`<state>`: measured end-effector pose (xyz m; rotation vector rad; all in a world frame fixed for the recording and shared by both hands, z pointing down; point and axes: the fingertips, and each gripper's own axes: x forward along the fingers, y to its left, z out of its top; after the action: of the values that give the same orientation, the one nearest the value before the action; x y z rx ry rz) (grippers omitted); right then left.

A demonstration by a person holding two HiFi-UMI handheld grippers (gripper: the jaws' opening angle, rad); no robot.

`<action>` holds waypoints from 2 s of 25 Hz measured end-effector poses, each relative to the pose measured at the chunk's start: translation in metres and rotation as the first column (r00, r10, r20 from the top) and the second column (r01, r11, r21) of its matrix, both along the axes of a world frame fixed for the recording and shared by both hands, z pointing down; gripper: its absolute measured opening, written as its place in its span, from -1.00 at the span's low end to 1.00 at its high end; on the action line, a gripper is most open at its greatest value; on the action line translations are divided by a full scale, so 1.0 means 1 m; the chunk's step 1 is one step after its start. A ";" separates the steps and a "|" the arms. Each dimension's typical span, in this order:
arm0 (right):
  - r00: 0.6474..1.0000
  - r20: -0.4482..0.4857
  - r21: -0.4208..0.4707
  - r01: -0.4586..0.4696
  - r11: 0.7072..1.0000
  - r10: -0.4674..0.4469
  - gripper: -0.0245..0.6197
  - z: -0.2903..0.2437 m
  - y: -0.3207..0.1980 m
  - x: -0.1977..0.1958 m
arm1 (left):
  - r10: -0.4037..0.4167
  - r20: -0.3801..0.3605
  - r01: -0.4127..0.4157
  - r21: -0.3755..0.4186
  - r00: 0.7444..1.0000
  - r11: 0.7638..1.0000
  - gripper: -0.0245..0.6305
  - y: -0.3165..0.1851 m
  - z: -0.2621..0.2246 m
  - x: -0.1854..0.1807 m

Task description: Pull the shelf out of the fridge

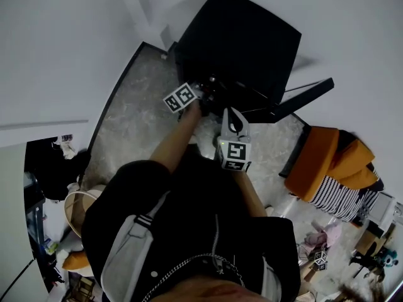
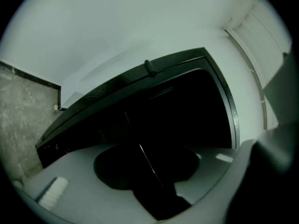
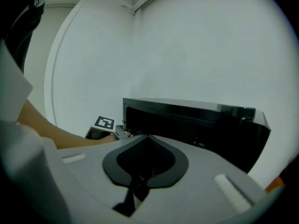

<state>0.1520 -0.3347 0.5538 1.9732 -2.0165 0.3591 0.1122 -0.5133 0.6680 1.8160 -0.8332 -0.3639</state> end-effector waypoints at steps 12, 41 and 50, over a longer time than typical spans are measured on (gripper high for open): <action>0.999 -0.019 -0.023 -0.044 0.999 0.044 -0.92 0.005 0.007 0.026 | -0.150 -0.288 0.106 -0.163 0.946 0.981 -0.49 -0.032 0.019 0.018; 0.994 0.026 -0.040 -0.103 0.994 0.104 -0.91 0.015 0.005 0.035 | -0.128 -0.343 0.063 -0.195 0.930 0.979 -0.85 -0.045 0.021 0.021; 0.990 0.043 -0.048 -0.132 0.990 0.134 -0.92 0.022 0.009 0.037 | -0.119 -0.344 0.051 -0.203 0.931 0.978 -0.85 -0.029 0.023 0.009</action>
<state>0.1887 -0.3261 0.5761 2.0952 -1.8913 0.4799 0.1217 -0.5423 0.6915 1.4802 -0.6684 -0.6269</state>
